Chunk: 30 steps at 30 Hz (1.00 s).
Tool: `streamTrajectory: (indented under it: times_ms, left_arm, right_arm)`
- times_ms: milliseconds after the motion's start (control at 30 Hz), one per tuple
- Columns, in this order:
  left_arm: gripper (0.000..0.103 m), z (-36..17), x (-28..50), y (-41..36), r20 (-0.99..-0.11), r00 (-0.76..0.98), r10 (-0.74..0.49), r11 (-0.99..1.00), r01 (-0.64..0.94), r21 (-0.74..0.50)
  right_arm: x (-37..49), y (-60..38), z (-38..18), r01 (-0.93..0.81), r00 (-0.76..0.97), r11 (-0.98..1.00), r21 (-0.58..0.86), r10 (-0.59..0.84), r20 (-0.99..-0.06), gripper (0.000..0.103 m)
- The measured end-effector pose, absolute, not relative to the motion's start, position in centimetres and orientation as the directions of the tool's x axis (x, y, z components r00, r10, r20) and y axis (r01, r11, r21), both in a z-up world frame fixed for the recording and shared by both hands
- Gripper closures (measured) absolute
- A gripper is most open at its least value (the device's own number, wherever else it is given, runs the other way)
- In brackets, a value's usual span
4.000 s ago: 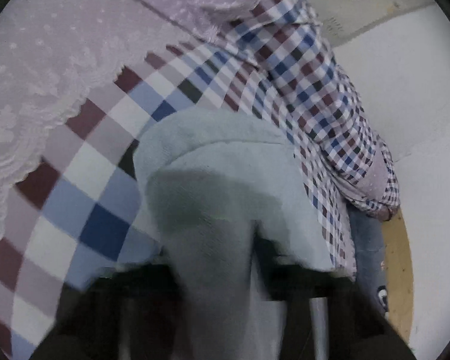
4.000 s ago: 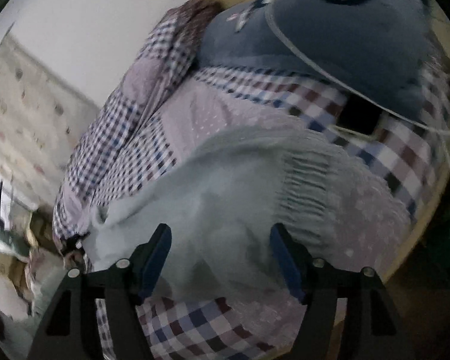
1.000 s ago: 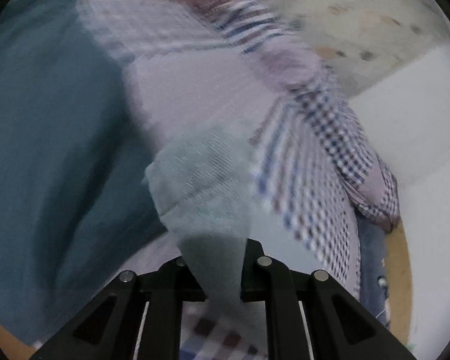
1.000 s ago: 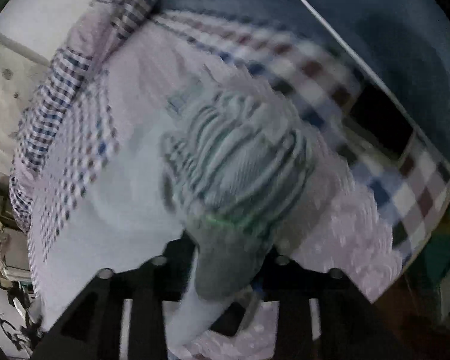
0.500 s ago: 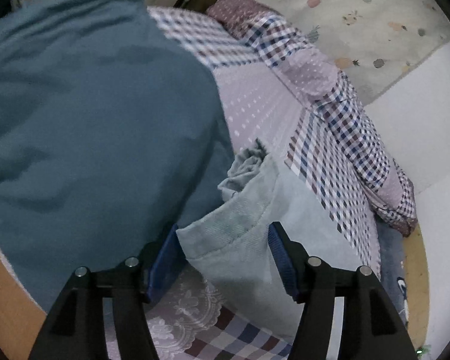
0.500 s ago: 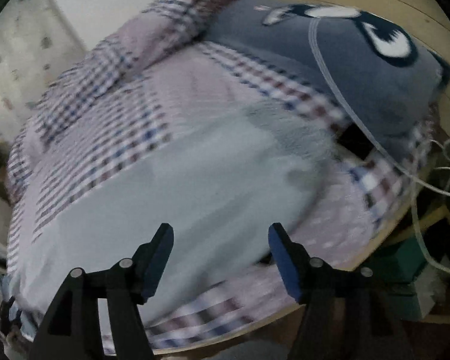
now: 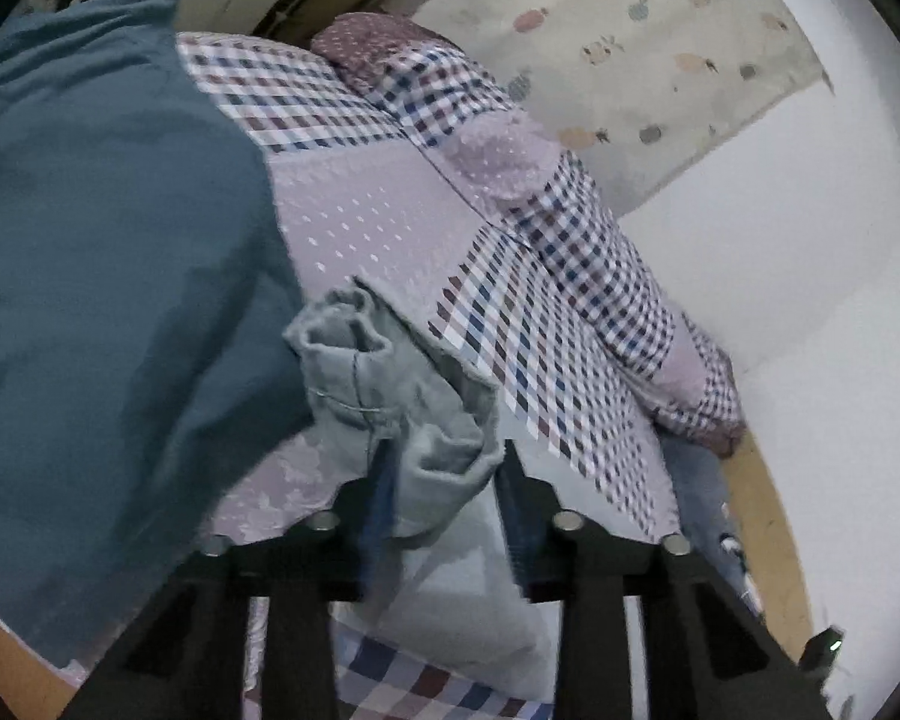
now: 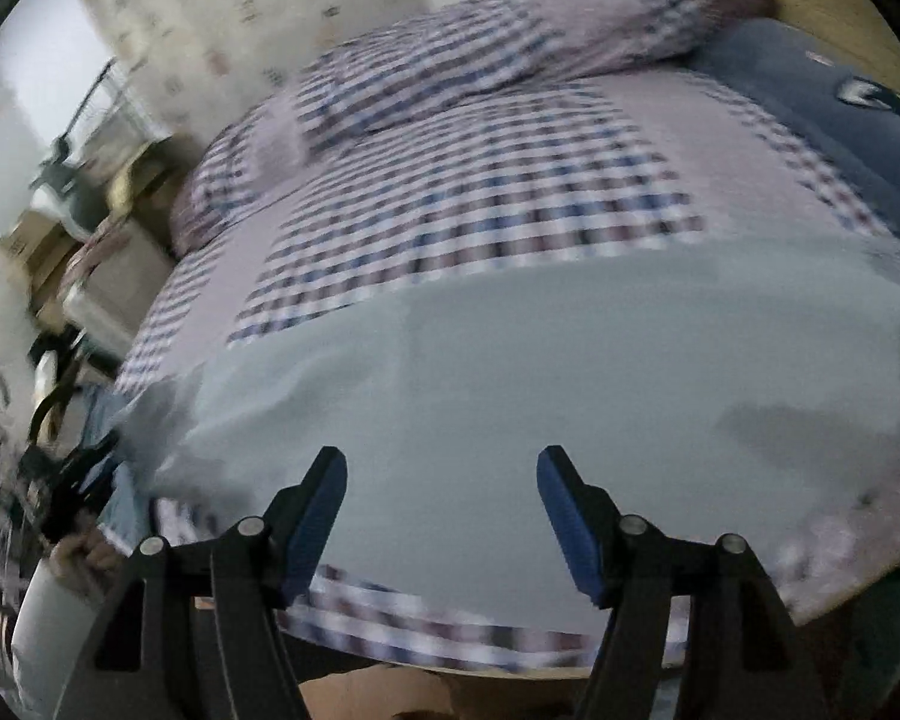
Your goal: Fold clothes
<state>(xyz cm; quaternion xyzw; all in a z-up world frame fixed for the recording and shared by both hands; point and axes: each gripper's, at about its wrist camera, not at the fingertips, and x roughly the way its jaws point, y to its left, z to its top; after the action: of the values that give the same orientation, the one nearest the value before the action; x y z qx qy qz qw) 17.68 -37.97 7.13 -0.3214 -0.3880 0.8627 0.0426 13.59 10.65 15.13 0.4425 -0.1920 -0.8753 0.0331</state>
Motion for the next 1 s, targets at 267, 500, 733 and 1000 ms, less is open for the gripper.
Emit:
streamTrajectory:
  times_ms: [267, 500, 733, 1000]
  left_arm:
    - [0.084, 7.4, 17.7, -32.4, -0.502, -0.813, 0.295, -0.773, 0.106, -0.626]
    - [0.084, 5.9, 18.8, -31.3, -0.476, -0.815, 0.329, -0.754, 0.077, -0.652]
    - [0.084, 6.2, 18.9, -30.6, -0.482, -0.809, 0.337, -0.789, 0.037, -0.613]
    - [0.072, 5.8, 19.3, -31.1, -0.438, -0.802, 0.406, -0.717, 0.018, -0.696]
  right_arm:
    - [6.5, -5.6, 16.8, 0.234, -0.533, -0.908, 0.348, -0.419, -0.735, 0.032]
    - [-1.5, -21.0, 15.1, 0.458, -0.382, -0.832, 0.313, -0.502, -0.776, 0.030]
    - [-8.5, -27.8, 9.6, 0.421, -0.219, -0.831, 0.363, -0.482, -0.848, 0.030]
    - [-8.6, -23.4, 9.8, 0.414, -0.270, -0.856, 0.310, -0.441, -0.856, 0.100]
